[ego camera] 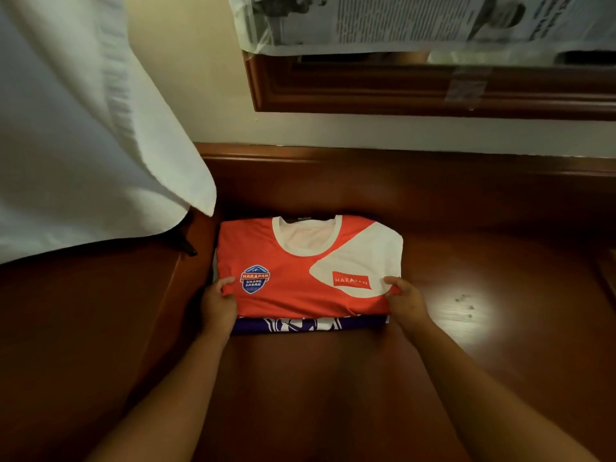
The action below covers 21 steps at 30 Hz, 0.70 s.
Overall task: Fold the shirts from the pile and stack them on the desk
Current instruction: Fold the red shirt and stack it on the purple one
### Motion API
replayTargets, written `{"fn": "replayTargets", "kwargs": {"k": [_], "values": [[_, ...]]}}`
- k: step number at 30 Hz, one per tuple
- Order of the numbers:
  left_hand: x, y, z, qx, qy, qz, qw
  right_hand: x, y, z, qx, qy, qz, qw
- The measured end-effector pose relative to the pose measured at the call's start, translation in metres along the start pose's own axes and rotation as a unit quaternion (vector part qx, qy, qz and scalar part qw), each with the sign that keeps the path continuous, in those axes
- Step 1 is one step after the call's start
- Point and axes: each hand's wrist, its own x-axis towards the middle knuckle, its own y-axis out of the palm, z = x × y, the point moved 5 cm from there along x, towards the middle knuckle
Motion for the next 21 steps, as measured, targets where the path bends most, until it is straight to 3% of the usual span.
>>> {"fn": "replayTargets", "kwargs": {"k": [7, 10, 13, 15, 18, 21], "values": [[-0.007, -0.004, -0.011, 0.073, 0.031, -0.032, 0.996, -0.007, -0.004, -0.002, -0.050, -0.032, -0.016, 0.998], [-0.011, -0.004, -0.010, 0.128, 0.073, -0.040, 0.988, -0.005, -0.006, 0.001, -0.142, -0.081, -0.057, 0.985], [-0.023, 0.010, -0.015, 0.262, 0.203, -0.042, 0.942, -0.016, 0.010, 0.020, -0.300, -0.220, -0.081, 0.925], [-0.034, 0.032, -0.021, 0.318, 0.259, 0.019, 0.912, -0.027, 0.037, 0.028, -0.358, -0.284, 0.001, 0.890], [-0.040, 0.057, -0.017, 0.392, 0.261, 0.110, 0.875, -0.018, 0.068, 0.022, -0.444, -0.283, 0.116, 0.842], [-0.031, 0.057, 0.001, 0.433, 0.211, 0.138, 0.865, 0.010, 0.068, 0.017, -0.525, -0.248, 0.126, 0.804]]}}
